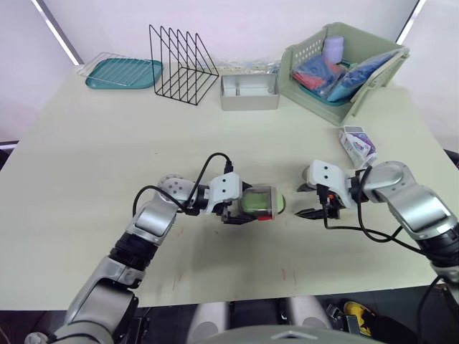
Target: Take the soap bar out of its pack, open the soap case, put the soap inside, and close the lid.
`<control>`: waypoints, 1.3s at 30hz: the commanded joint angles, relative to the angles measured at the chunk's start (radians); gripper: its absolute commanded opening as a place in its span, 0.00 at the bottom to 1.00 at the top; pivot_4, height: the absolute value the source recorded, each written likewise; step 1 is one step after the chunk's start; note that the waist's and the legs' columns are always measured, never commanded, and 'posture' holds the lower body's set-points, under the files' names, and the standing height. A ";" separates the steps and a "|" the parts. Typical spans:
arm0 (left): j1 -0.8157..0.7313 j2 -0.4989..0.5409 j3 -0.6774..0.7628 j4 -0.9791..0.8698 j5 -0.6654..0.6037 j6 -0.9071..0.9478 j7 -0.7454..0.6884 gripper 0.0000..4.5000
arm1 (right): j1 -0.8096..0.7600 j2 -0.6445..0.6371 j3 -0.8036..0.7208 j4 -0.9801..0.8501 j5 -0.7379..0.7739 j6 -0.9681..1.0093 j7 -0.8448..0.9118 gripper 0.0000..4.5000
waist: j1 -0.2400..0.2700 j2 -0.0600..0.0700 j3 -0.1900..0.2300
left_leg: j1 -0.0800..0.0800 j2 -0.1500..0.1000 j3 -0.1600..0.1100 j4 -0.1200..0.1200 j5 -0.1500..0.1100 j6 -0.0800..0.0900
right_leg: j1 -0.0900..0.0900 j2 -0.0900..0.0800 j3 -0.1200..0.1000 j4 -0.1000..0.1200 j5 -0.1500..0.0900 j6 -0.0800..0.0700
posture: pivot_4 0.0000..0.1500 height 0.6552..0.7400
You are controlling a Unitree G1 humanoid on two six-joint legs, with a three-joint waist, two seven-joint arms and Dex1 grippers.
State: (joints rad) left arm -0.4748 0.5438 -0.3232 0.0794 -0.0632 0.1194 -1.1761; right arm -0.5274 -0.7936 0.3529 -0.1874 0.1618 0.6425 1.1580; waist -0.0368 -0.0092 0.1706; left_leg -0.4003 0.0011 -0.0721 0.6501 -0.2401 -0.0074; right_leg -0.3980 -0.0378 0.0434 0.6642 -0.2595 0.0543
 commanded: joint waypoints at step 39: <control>0.000 0.005 0.040 -0.064 -0.043 0.004 0.050 0.77 | 0.068 0.079 -0.177 0.040 0.235 0.262 0.048 0.90 | 0.003 0.000 0.000 | 0.000 0.000 -0.001 0.000 0.000 0.000 | 0.000 0.000 0.000 0.000 0.000 0.000 | 1.00 1.00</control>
State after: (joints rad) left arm -0.4716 0.5513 -0.3179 0.0656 -0.0821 0.1395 -1.1365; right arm -0.4754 -0.7018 0.2218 -0.1299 0.3250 0.8284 1.1847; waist -0.0335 -0.0091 0.1706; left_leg -0.4004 0.0010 -0.0728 0.6501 -0.2401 -0.0074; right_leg -0.3978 -0.0379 0.0432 0.6642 -0.2595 0.0542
